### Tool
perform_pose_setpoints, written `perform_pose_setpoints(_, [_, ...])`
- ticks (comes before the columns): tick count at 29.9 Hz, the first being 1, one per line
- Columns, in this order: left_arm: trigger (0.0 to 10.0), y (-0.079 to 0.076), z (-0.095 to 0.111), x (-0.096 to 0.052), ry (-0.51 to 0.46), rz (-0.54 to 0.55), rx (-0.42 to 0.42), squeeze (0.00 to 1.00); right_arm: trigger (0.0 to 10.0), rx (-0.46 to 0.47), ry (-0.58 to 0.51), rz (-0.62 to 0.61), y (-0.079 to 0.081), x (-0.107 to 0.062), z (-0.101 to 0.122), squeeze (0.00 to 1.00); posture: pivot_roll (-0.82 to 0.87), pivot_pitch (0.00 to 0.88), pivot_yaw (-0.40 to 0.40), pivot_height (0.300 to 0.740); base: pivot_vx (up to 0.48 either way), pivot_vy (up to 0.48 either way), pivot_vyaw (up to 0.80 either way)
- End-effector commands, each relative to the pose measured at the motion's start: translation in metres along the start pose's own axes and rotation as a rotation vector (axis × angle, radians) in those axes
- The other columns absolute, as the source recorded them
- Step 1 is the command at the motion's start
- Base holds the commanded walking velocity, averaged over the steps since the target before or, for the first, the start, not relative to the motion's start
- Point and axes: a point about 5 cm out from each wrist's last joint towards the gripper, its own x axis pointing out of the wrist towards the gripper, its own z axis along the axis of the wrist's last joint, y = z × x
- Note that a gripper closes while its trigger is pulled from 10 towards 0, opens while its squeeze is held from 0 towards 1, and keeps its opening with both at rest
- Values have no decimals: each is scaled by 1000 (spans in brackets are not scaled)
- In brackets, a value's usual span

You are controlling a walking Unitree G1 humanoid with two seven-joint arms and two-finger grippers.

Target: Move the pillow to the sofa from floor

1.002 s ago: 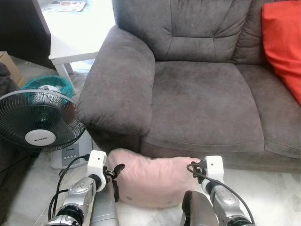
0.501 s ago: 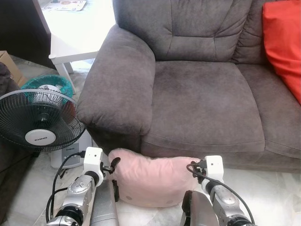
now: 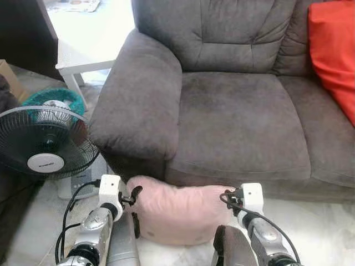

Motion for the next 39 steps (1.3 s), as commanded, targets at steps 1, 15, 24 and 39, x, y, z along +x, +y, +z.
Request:
perform_pose_setpoints(1, [10000,0,-6,-2,20,-3,6,0,10000,6,8,-2,0,0,-1,0,185,123,-58,553,296,0,0])
perform_pose_setpoints(15, [10000,-6,-9,-2,57,-68,39,0,10000,6,13,3,1,-2,-4,0,187,120,-56,553,249,0,0])
perform_pose_setpoints(24, [10000,-4,-33,-10,208,-73,44,0,10000,4,19,5,1,-2,-6,0,183,126,-59,553,0,0,0])
perform_pose_setpoints(39, [10000,8,-43,-15,254,47,-34,0,10000,-5,18,8,-1,-3,-5,0,167,141,-72,553,0,0,0])
